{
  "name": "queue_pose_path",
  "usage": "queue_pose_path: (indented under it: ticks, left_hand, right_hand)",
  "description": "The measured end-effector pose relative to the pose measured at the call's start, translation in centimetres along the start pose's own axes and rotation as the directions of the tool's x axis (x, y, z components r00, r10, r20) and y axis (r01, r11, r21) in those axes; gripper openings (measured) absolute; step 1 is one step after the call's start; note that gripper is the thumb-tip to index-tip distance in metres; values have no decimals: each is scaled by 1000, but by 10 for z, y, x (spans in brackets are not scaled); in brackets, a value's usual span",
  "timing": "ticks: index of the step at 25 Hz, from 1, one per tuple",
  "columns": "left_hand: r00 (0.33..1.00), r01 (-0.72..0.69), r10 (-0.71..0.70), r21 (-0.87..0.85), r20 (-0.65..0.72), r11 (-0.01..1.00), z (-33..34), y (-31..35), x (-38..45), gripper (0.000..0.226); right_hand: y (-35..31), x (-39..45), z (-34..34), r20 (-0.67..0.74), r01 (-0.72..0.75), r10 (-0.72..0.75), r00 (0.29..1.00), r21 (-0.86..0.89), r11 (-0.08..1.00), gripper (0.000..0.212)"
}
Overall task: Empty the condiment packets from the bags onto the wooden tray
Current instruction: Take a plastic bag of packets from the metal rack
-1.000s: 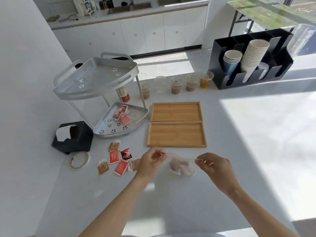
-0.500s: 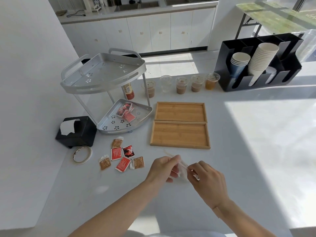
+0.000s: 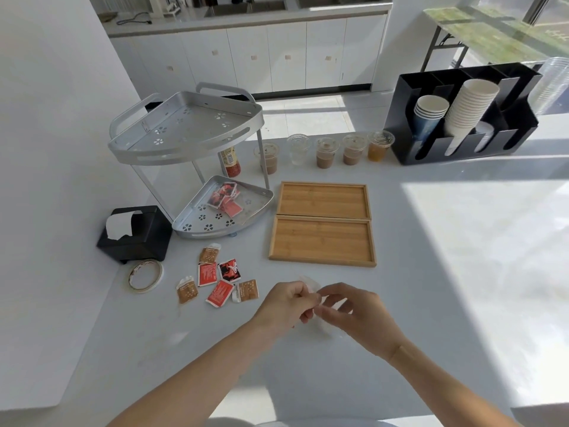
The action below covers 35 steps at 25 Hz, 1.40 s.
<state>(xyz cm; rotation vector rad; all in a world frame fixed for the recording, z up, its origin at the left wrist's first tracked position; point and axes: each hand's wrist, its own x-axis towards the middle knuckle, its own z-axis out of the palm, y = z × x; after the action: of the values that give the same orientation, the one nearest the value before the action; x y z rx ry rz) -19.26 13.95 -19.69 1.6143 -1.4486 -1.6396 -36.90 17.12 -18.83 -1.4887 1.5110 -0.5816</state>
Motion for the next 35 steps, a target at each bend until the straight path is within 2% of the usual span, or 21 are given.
queue_pose_path:
  ticks: [2,6,9,11,13,17,20,25,29,33,35]
  left_hand:
    - [996,-61,62,-7,59,998,-4,-1,-1,29]
    - [974,-132,131,-9,184,991,-14,-6,-1,18]
    - [965,-159,141,67,220,985,-20,-12,-2,17]
    - [957,-177,140,131,253,975,-21,-15,-5,21]
    - [954,-196,132,226,268,954,-21,-14,-6,26]
    - [964,-221,134,410,230,885,-22,-3,-6,29]
    - [973,-212,138,477,186,853,-21,6,-7,27]
    - [971,-237,188,584,145,776,-18,16,-7,23]
    - [986,-149,166,587,24,796,-45,12,-3,25]
    - [989,-144,138,600,56,787,-55,7,-5,24]
    - [990,-131,134,583,39,802,-49,8,-6,25]
  right_hand:
    - [-5,5,-4,104,-41,25,994,146,988,23]
    - [-6,9,-7,228,-180,119,966,271,946,17]
    - [-4,6,-4,308,-280,183,934,309,909,14]
    - [-4,3,0,320,-295,207,925,259,920,14]
    - [-6,2,6,277,-243,197,941,144,959,18]
    - [-13,5,8,174,-51,75,982,-138,989,24]
    - [-15,7,5,134,5,19,991,-180,984,27]
    - [-16,7,6,75,17,-6,997,-148,989,25]
    - [-1,10,-29,-111,-97,76,991,-193,976,28]
    - [8,6,-44,-119,-101,56,991,-416,904,24]
    - [9,6,-43,-143,-128,70,987,-447,885,26]
